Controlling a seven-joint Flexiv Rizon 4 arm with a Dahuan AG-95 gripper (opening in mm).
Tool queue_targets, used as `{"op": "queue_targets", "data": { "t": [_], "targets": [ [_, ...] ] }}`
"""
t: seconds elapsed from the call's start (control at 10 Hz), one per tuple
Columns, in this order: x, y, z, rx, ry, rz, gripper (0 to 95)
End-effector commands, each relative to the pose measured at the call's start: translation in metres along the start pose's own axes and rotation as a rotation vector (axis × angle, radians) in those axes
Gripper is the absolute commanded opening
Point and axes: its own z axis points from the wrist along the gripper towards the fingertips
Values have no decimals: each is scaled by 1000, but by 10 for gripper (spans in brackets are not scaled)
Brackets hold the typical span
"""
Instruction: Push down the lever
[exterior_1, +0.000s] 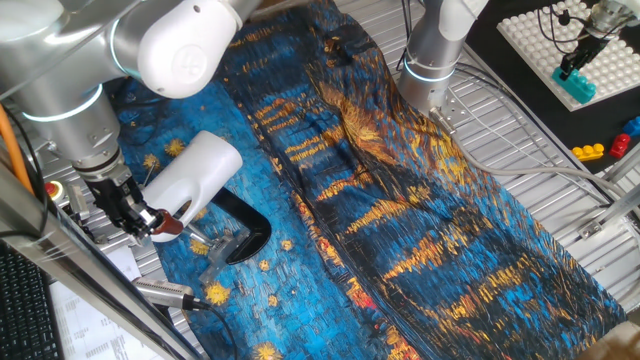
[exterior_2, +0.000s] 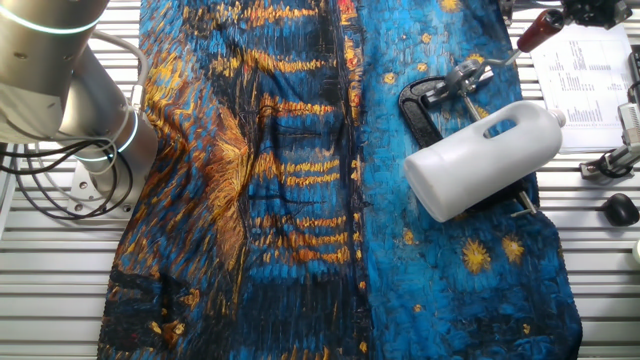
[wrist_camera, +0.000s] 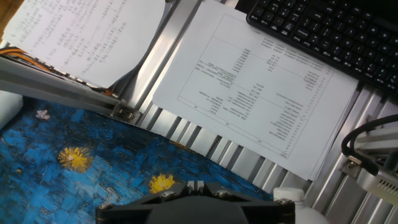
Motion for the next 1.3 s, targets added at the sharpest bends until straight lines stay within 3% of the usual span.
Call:
{"op": "queue_targets", "data": {
  "t": [0.1,1.3],
  "targets": [
    [0,0,0,-2,2,12,0],
    [0,0,1,-22,-24,75,0]
  ]
}}
